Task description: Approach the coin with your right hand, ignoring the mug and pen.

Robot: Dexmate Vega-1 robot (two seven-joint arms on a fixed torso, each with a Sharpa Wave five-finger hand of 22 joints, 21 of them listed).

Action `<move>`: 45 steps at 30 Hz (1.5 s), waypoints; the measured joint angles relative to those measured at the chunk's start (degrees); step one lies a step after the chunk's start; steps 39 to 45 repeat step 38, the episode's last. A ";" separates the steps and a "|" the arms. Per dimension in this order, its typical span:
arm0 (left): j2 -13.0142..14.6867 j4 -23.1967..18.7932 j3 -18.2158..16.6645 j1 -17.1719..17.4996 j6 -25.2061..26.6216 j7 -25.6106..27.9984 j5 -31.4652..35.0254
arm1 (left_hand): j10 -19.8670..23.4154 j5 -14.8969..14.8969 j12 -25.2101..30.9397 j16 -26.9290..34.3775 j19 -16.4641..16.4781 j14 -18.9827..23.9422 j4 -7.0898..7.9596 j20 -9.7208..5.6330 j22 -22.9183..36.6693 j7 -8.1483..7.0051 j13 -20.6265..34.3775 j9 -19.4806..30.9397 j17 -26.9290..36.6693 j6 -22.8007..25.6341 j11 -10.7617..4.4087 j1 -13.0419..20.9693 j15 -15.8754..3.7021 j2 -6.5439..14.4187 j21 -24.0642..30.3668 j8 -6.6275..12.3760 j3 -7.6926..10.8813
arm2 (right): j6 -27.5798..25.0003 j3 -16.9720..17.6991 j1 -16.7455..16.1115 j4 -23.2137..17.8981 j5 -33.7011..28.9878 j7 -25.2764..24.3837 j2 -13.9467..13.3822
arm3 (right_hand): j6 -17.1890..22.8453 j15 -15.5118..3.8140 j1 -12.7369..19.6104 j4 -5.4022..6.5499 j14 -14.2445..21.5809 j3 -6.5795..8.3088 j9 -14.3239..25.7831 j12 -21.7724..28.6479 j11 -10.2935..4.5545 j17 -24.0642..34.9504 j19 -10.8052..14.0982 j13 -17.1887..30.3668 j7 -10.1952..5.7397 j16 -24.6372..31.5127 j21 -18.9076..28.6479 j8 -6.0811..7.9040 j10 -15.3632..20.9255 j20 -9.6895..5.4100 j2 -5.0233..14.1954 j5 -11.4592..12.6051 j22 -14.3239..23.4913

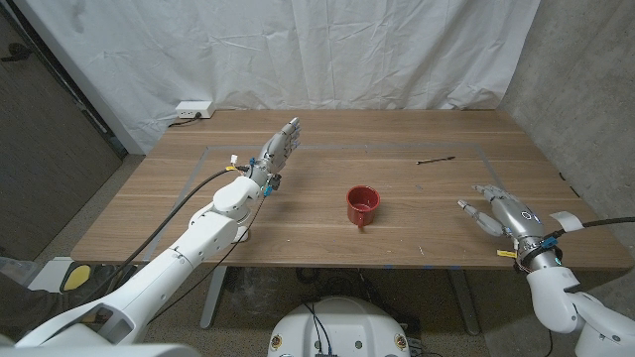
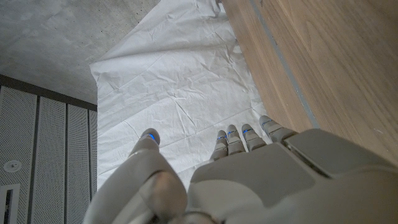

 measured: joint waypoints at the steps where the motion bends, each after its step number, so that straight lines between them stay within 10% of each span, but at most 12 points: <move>1: 0.01 0.03 0.01 -0.03 0.00 -0.05 -0.01 | 0.00 0.00 0.00 0.00 0.00 0.00 0.00 0.00 0.00 0.00 0.00 0.00 0.00 0.00 0.00 0.00 0.00 0.00 0.00 0.00 0.00 | -0.13 -0.15 0.00 -0.01 0.11 -0.04 -0.11 | 0.00 0.00 0.00 -0.06 0.00 -0.06 0.00 0.00 0.00 0.00 0.00 0.00 0.00 0.00 -0.06 0.00 0.00 0.00 0.00 0.00 0.00; 45: -0.14 1.39 0.28 -0.59 -0.19 -1.18 -0.52 | 0.00 0.00 0.00 0.00 0.00 0.00 0.24 0.00 0.00 0.00 0.00 0.00 0.00 0.00 0.00 0.23 0.00 0.23 0.00 0.00 -0.23 | -3.50 -7.38 4.75 2.32 3.95 -2.09 -3.55 | -0.81 0.30 0.21 -0.29 -0.30 0.19 0.00 0.00 0.31 0.00 0.00 0.00 -0.20 0.00 -0.83 0.00 -0.31 0.00 0.23 0.23 0.28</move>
